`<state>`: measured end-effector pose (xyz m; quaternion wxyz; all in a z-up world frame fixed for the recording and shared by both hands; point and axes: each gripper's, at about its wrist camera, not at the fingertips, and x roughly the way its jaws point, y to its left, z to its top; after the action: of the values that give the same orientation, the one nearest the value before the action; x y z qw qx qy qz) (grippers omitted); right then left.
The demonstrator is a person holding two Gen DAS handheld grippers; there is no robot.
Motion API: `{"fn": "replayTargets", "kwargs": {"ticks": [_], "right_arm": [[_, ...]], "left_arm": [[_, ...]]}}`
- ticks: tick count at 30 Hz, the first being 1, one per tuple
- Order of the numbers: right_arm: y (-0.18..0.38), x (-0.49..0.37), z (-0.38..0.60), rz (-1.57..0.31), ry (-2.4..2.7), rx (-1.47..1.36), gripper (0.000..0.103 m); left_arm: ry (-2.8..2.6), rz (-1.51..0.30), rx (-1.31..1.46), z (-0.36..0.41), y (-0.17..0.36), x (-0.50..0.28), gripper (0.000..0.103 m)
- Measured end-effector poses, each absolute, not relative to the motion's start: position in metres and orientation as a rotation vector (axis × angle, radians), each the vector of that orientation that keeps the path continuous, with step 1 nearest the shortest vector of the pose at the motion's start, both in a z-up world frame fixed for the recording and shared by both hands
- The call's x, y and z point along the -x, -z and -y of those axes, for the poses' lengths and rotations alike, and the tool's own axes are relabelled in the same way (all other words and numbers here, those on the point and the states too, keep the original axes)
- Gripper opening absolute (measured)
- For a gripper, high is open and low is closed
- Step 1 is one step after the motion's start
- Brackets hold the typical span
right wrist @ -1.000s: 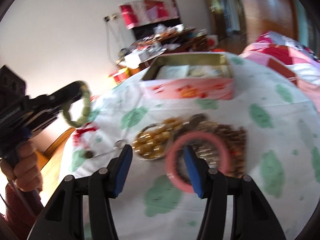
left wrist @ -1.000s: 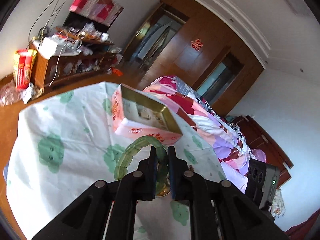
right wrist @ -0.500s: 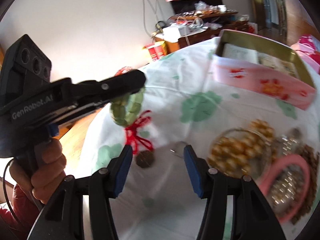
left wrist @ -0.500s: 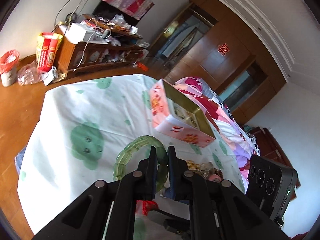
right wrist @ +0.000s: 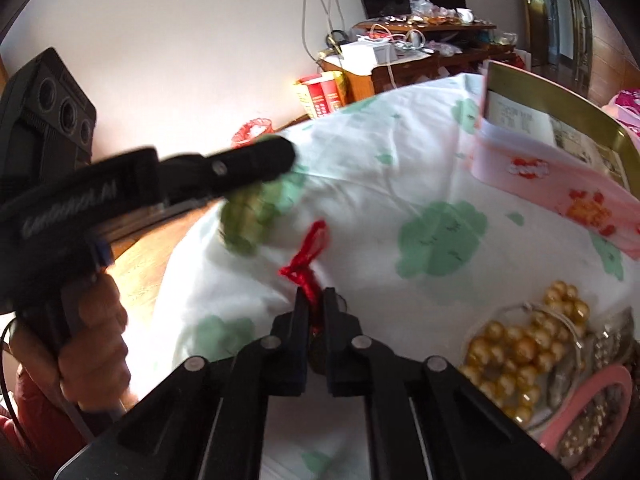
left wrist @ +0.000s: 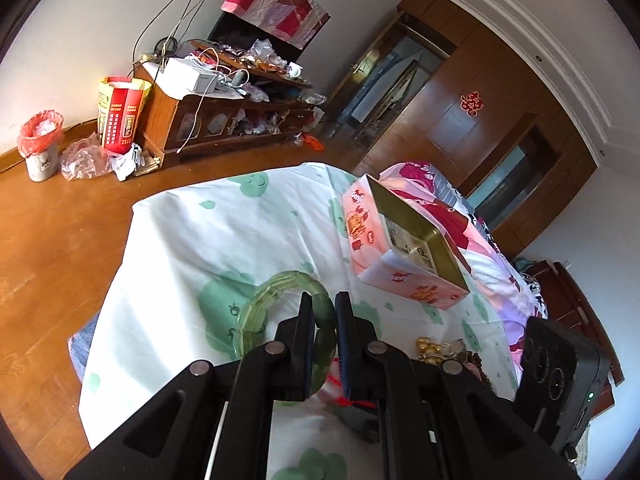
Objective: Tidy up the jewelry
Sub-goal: 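Grasp the red-string coin charm with the right tool while the left lifts the green bangle, then lower the green bangle into the pink tin with the left tool while the right drops the red charm in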
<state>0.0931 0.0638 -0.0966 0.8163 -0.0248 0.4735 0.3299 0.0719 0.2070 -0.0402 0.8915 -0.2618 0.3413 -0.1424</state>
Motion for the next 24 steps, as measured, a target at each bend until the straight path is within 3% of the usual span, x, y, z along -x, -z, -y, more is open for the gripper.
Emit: {"fn": "replayTargets", "kwargs": {"ticks": [8, 15, 24], "right_arm": [[0.081, -0.089, -0.022, -0.982, -0.676, -0.068, 0.006], [0.035, -0.099, 0.027, -0.84, -0.586, -0.185, 0.006], [0.003, -0.149, 0.071, -0.717, -0.405, -0.237, 0.006]], "left_arm": [[0.335, -0.672, 0.442, -0.177, 0.027, -0.066, 0.009], [0.393, -0.609, 0.322, -0.143, 0.003, -0.07, 0.009], [0.462, -0.539, 0.274, -0.097, -0.027, -0.119, 0.009]]}}
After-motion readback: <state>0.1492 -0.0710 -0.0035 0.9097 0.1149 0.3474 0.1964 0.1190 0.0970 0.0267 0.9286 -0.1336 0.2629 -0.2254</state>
